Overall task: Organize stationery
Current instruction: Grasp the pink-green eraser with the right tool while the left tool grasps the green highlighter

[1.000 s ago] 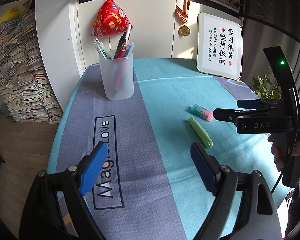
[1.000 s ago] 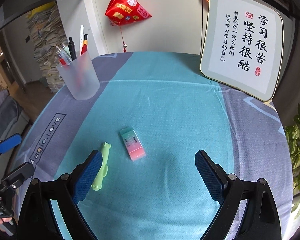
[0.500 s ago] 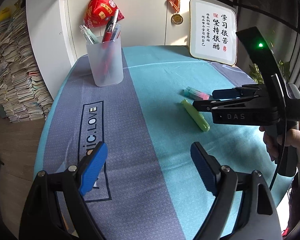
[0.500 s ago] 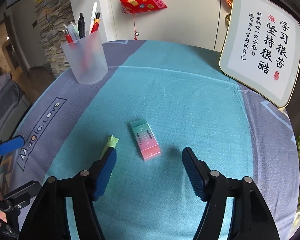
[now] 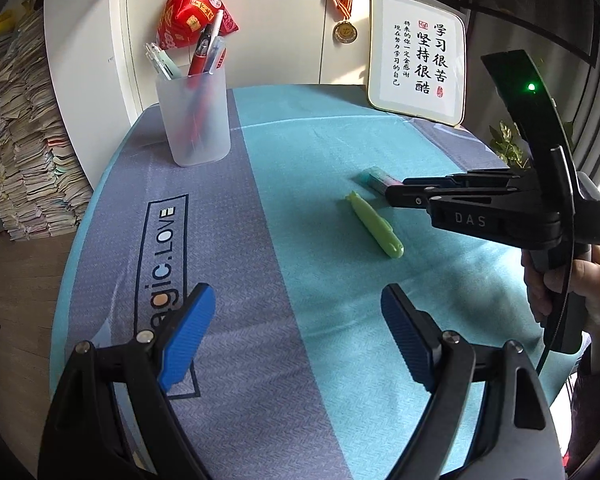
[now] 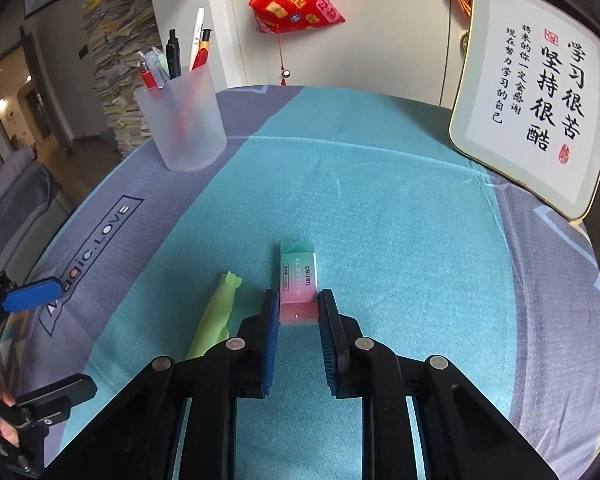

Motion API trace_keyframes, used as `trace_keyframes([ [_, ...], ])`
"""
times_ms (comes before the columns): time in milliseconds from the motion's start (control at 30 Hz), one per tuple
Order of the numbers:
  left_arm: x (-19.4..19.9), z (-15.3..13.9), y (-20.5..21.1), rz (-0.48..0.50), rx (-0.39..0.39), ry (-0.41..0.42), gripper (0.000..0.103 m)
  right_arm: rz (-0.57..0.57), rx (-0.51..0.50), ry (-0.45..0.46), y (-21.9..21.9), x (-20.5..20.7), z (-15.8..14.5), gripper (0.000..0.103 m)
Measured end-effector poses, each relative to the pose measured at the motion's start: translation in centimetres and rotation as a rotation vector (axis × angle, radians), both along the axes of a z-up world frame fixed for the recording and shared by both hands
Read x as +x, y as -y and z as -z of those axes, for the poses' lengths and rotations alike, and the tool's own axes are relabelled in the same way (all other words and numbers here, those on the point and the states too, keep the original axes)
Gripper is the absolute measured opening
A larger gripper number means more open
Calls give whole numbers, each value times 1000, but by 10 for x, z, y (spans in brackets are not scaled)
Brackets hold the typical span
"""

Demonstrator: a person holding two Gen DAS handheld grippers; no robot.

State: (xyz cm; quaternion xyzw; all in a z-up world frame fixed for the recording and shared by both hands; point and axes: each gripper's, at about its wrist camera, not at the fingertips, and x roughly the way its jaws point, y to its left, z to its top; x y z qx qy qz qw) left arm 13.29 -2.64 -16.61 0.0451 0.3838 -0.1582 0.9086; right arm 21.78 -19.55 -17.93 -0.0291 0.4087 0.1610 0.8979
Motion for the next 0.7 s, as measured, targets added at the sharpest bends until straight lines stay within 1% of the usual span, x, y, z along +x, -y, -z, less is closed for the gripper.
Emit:
trace_keyframes([
  [200, -4, -3, 13, 18, 36, 12, 84, -16, 0, 0, 5, -16, -4, 21],
  [367, -1, -2, 21, 34, 17, 0, 84, -8, -12, 1, 8, -29, -6, 21],
  [467, 6, -1, 30, 43, 23, -4, 84, 1, -23, 15, 13, -39, -6, 21],
  [500, 9, -2, 33, 44, 16, -2, 84, 1, -31, 25, 15, -44, -6, 21],
  [600, 16, -4, 40, 53, -14, -15, 84, 12, -24, 19, 25, -55, -5, 21],
  [700, 19, -5, 50, 69, -43, -9, 84, 30, -26, 12, 36, -63, -4, 21],
])
